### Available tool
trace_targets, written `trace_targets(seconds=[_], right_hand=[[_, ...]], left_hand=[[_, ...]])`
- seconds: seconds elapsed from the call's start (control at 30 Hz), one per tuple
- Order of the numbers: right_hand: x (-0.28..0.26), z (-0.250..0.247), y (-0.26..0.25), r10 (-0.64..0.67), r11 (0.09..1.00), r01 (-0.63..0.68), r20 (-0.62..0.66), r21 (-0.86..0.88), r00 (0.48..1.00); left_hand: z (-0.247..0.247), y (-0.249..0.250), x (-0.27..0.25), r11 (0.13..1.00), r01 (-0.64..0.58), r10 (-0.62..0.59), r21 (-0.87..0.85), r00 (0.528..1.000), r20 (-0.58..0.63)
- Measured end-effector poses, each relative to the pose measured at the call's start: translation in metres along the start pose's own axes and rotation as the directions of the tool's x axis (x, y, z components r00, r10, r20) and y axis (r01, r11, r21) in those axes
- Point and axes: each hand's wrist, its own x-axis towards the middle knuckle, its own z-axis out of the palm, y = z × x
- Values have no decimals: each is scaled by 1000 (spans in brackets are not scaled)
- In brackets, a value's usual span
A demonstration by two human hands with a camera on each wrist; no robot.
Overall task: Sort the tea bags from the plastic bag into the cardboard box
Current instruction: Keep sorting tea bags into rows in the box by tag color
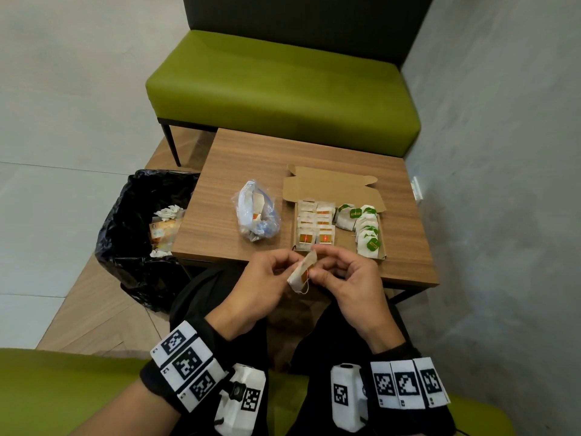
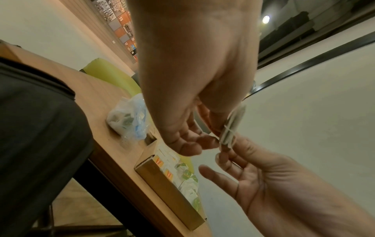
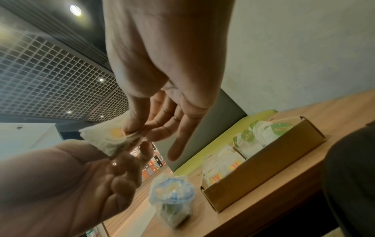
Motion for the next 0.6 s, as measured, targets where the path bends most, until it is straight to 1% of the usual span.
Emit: trace_targets(seconds=[0.07, 0.17, 0.27, 0.33, 0.4, 0.47, 0.5, 0.53, 0.57, 0.6], right_hand=[[2, 3, 4, 25, 1000, -25, 6, -6, 1000], [3, 4, 7, 51, 998, -49, 23, -43, 998], [8, 1, 7, 89, 996, -90, -46, -20, 995], [11, -4, 6, 107, 994, -108, -51, -26, 993], [15, -9, 3, 126, 990, -124, 11, -71, 992], [19, -11, 0, 136, 982, -121, 92, -148, 986], [22, -11, -2, 136, 980, -118, 105, -161, 985], [25, -10, -3, 135, 982, -121, 89, -145, 987], [28, -10, -3, 139, 985, -133, 49, -105, 989], [32, -9, -3, 149, 987, -149, 9, -61, 989]], left_hand=[[1, 2, -1, 1000, -8, 9, -30, 999, 37], [-3, 2, 2, 999, 13, -12, -32, 999, 42], [-8, 5, 7, 997, 76, -75, -31, 997, 30], [-14, 10, 11, 998, 59, -59, 37, 998, 11], [-18, 14, 15, 985, -8, 5, 171, 1000, 22], [-19, 15, 19, 940, -74, 54, 334, 996, 70], [-18, 15, 22, 913, -102, 67, 396, 993, 102], [-16, 14, 25, 900, -119, 76, 419, 990, 116], [-15, 13, 29, 903, -122, 87, 412, 991, 103], [-14, 13, 33, 923, -118, 99, 366, 993, 71]])
